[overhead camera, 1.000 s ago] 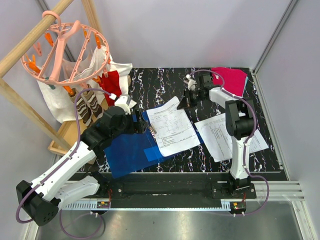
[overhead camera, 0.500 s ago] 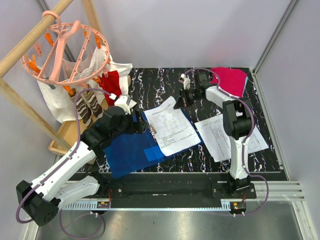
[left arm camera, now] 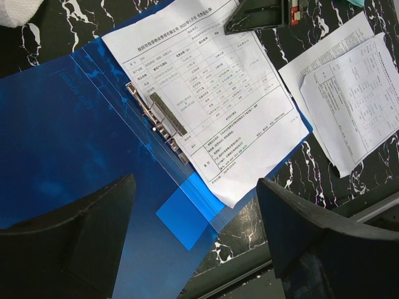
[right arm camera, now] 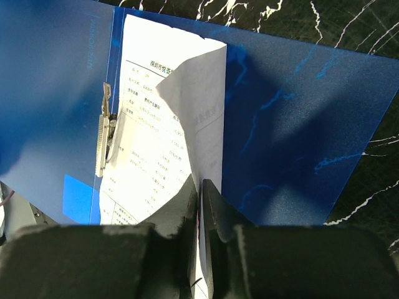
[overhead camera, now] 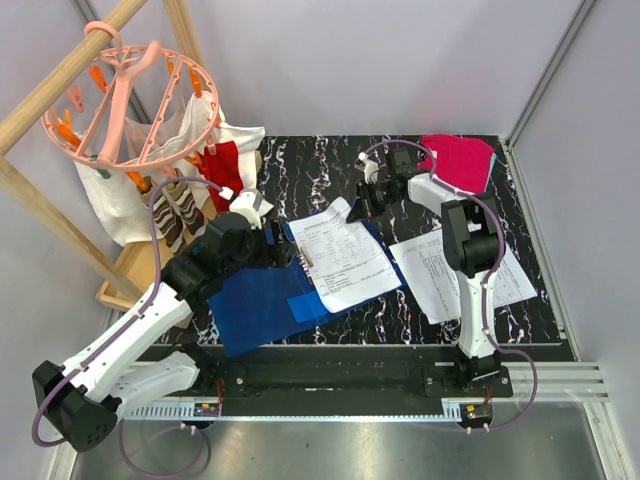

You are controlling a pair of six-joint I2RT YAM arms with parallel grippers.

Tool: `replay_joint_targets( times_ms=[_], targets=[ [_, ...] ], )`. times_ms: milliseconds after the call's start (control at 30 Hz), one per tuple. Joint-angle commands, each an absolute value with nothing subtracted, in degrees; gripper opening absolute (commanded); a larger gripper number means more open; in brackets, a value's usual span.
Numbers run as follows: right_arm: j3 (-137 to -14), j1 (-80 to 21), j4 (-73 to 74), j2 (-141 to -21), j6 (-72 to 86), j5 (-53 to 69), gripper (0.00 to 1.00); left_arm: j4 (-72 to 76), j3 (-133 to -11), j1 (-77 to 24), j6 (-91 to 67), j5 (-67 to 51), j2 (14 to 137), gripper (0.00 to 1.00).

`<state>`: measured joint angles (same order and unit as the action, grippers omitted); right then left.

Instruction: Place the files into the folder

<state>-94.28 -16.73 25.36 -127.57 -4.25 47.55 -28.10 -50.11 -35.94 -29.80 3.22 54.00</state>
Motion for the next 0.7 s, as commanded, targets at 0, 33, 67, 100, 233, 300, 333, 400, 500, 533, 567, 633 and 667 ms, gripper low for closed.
replay_joint_targets(
  times_ms=[0,33,67,100,233,300,333,400,500,533,567,633,667],
  targets=[
    [-96.68,-17.67,25.49,-127.44,-4.22,46.50,0.14,-25.23,-50.01,-35.68,-29.27,1.93,53.26,0.82],
    [-96.68,-17.67,25.49,-127.27,-4.22,46.23,0.15,-25.22,-49.92,-35.68,-29.27,1.93,53.26,0.82],
    [-96.77,-17.58,25.49,-127.27,-4.04,46.14,0.17,-25.22,-49.92,-35.68,-29.27,1.85,53.26,0.83],
    [-96.85,-17.67,25.58,-127.35,-3.78,46.06,0.19,-25.22,-49.92,-35.68,-29.27,1.85,53.26,0.83],
    [-97.12,-17.67,25.93,-126.92,-3.34,44.39,0.31,-25.05,-50.10,-35.68,-29.36,1.49,53.26,0.82],
    [-97.29,-17.67,26.01,-126.74,-2.56,42.72,0.39,-25.14,-50.01,-35.60,-29.27,1.49,53.09,0.82],
    [-97.47,-17.67,26.10,-126.39,-2.29,42.28,0.41,-25.14,-49.84,-35.60,-29.27,1.49,53.09,0.83],
    [-98.00,-17.67,26.37,-125.95,-1.33,40.87,0.48,-25.05,-49.75,-35.68,-29.36,1.41,53.00,0.83],
    [-99.31,-17.75,26.98,-125.33,-0.35,38.94,0.56,-24.96,-49.75,-35.68,-29.44,0.97,53.09,0.83],
    [-99.75,-17.75,27.42,-125.25,-0.35,38.24,0.57,-24.96,-49.75,-35.68,-29.36,0.88,53.09,0.83],
    [-100.89,-17.67,27.86,-125.24,1.48,37.36,0.59,-24.96,-49.83,-35.68,-29.27,0.79,53.17,0.83],
    [-101.86,-17.84,29.35,-125.16,2.46,34.12,0.63,-24.87,-49.92,-35.60,-29.27,0.53,53.17,0.83],
    [-102.65,-17.75,29.79,-125.07,4.38,32.71,0.63,-24.87,-49.92,-35.60,-29.27,0.44,53.17,0.83]
  ],
)
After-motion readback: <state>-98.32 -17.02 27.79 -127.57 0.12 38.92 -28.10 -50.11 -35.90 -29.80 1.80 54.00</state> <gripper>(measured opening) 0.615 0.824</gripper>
